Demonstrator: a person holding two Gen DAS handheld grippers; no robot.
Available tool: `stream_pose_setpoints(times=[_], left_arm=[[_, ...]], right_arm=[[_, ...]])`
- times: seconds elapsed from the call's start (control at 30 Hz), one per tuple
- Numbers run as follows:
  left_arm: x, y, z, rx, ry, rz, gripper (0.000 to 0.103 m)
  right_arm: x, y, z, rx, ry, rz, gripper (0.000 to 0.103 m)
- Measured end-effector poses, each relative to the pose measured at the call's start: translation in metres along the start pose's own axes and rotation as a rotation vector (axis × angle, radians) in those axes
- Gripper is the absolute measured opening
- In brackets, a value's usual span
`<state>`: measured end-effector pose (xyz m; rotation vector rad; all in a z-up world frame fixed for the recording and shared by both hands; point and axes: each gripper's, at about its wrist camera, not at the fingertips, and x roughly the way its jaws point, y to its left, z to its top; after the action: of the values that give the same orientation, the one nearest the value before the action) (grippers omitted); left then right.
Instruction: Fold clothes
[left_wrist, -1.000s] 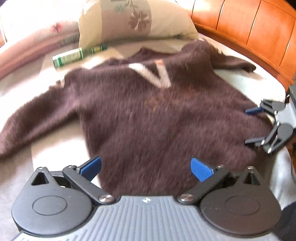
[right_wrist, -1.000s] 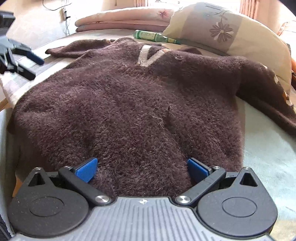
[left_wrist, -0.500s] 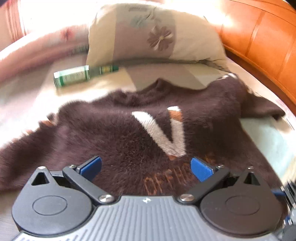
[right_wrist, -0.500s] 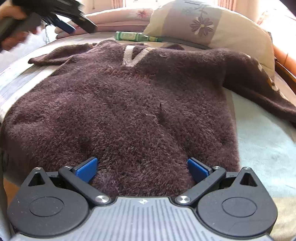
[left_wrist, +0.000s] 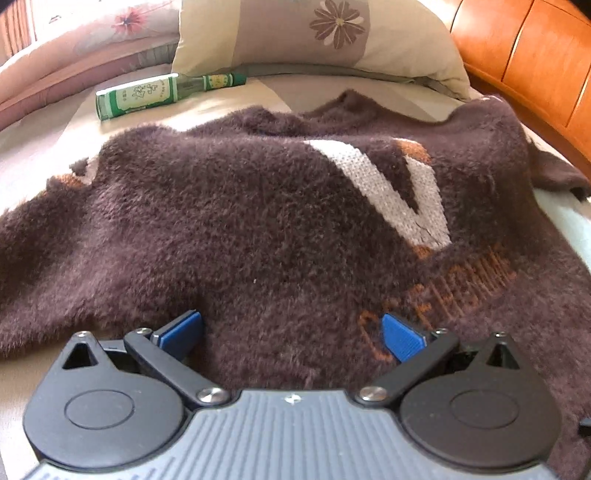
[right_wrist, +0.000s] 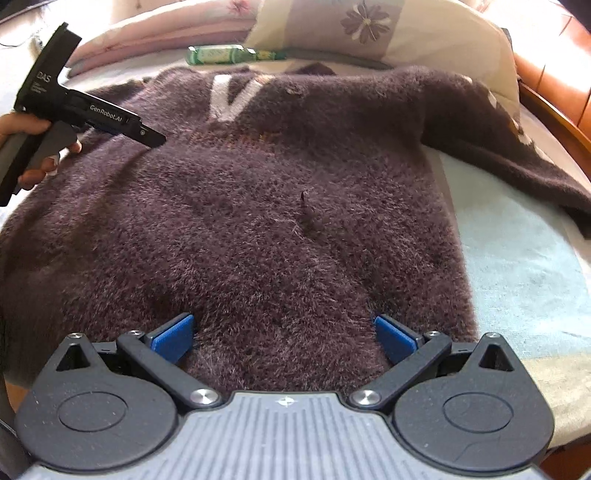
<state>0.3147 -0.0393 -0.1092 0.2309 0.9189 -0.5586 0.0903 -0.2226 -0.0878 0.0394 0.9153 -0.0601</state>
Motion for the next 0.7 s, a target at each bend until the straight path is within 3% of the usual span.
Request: stream_pose_setpoints(times=[0.17,0.23,0.4,0.47,0.53,0.7], left_arm=[[0.003,0.002,0.000,0.009,-0.048,-0.013,0.102],[-0.003,0.005,0.008,-0.021,-0.002,-0.017,0.102],[-0.024,0.008,0.005,-0.034,-0.050,-0.092,0.102],[-0.025,0.011,0.004,-0.035,-0.055,-0.094,0.102],[-0.022,0.020,0.004,-0.075,-0.033,-0.097,0.102],[-0.029,0.044,0.008,-0.152,-0.040,-0.115,0.102]], right_arm=[[0.003,0.006,0.009,0.059,0.075,-0.055,0.103],[0.005,0.010,0.012,0.078,0.101,-0.078,0.103],[0.009,0.014,0.031,0.118,0.208,-0.125,0.103],[0.003,0.017,0.046,0.118,0.193,-0.139,0.103],[-0.009,0.018,0.067,0.095,0.112,-0.094,0.103],[-0.014,0.004,0.166,0.051,-0.037,-0.070,0.103]])
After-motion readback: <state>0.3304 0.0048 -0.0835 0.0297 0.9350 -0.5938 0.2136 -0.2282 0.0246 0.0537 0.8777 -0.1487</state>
